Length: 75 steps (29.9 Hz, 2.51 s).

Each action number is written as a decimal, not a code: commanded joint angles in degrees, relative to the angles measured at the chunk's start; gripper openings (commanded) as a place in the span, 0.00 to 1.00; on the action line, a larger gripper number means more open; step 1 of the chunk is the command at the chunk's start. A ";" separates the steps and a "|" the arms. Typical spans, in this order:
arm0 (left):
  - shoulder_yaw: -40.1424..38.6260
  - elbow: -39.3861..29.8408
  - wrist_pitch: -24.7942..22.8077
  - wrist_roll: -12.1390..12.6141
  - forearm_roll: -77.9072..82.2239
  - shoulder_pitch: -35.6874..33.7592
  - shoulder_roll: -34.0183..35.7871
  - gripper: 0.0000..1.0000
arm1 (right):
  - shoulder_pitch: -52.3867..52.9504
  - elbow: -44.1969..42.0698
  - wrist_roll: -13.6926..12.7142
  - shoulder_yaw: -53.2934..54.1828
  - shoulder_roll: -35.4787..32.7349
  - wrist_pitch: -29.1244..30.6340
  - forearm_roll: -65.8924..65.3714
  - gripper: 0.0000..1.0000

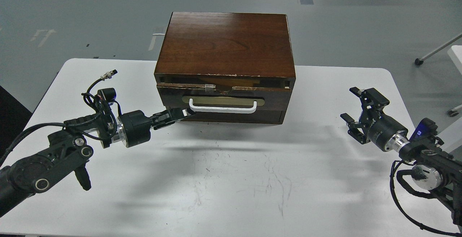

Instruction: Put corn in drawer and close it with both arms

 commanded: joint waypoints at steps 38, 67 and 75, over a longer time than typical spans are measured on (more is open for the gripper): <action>-0.15 -2.20 -4.78 0.01 -2.07 -1.98 0.12 0.00 | -0.35 0.07 0.00 0.26 -0.25 0.01 0.00 0.99; -0.15 0.35 -4.78 0.01 -3.83 -2.68 -0.41 0.00 | -0.44 0.07 0.00 0.18 -0.43 -0.34 0.00 0.99; -0.15 1.67 -4.78 0.01 -3.83 -3.39 -0.58 0.00 | -0.44 0.07 0.00 0.18 -0.34 -0.43 0.00 0.99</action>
